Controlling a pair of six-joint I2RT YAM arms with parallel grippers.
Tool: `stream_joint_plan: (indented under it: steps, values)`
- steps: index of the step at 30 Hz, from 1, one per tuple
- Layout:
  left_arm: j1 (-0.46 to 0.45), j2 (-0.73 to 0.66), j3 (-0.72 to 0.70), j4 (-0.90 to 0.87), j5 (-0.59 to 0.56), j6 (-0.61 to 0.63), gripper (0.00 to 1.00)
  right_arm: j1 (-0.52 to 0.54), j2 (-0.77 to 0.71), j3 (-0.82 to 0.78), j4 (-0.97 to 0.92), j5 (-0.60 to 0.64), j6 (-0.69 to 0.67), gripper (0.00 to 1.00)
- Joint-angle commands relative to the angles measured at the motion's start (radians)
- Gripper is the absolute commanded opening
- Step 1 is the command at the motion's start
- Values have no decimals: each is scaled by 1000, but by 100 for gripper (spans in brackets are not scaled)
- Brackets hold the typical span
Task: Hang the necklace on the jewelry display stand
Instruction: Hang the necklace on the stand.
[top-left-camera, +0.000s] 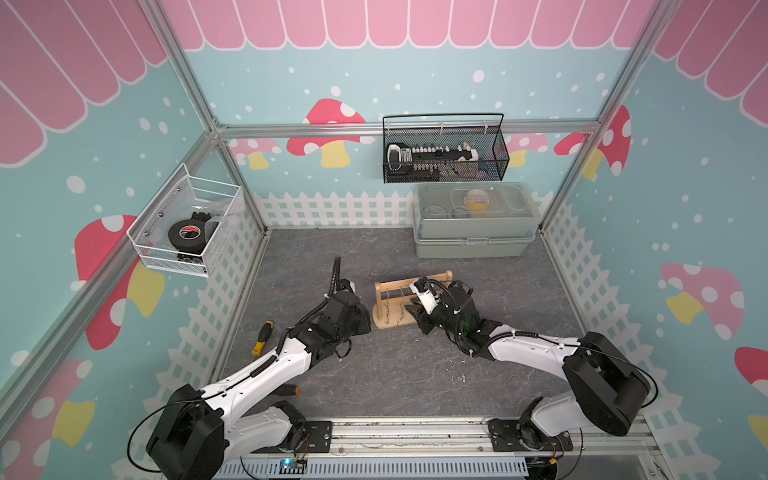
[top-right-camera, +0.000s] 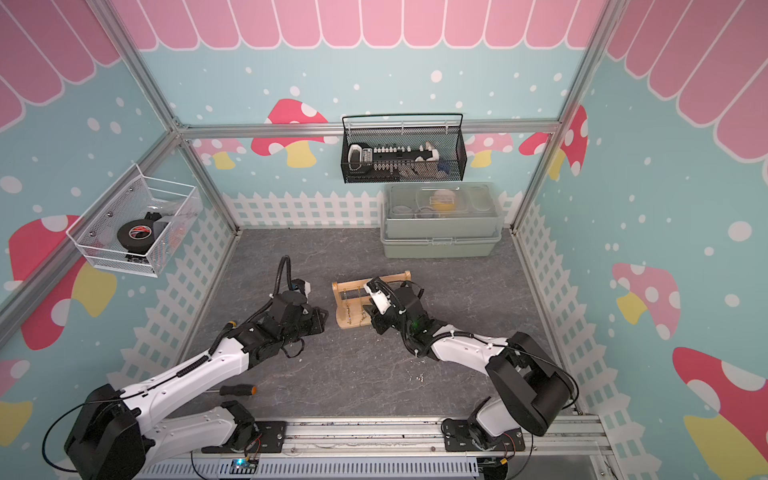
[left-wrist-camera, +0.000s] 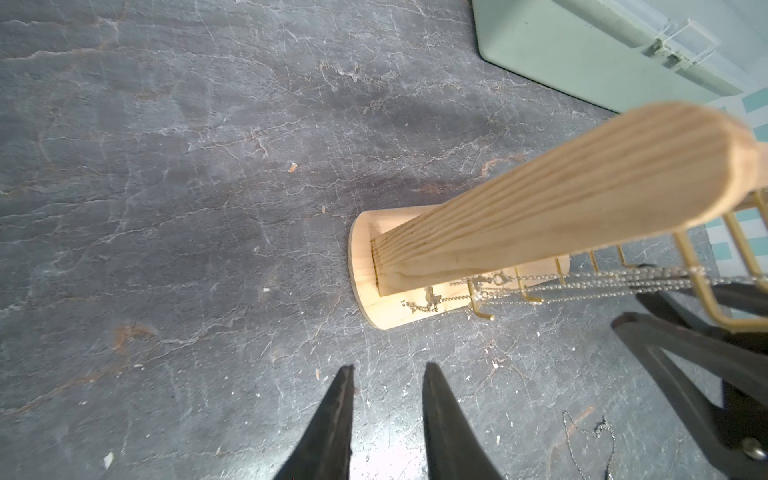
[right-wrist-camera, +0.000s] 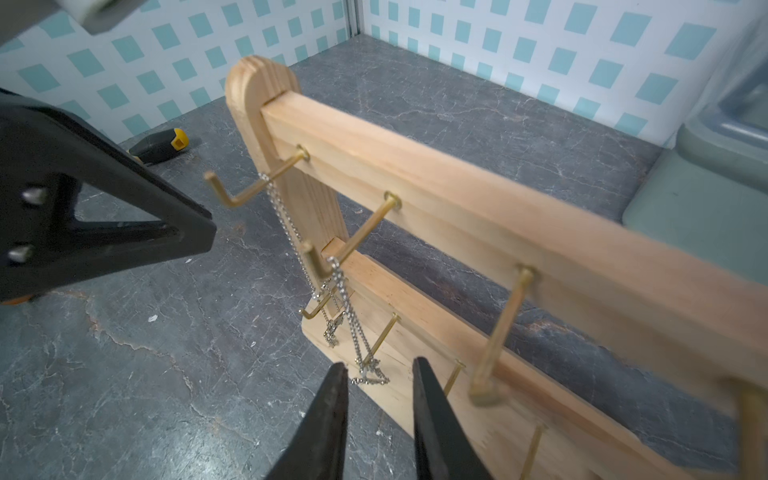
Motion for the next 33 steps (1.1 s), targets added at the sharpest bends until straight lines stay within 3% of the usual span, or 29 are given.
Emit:
stream_joint_plan:
  steps: [1, 13, 33]
  values:
    - [-6, -9, 24, -10, 2, 17, 29, -8, -56, -20, -38, 11, -4, 31]
    - [-44, -11, 43, -32, 0, 14, 30, -35, -127, -49, -103, 9, 18, 33]
    - [-66, -51, 59, -80, -19, 19, 31, -60, -214, -49, -318, 30, 54, 47]
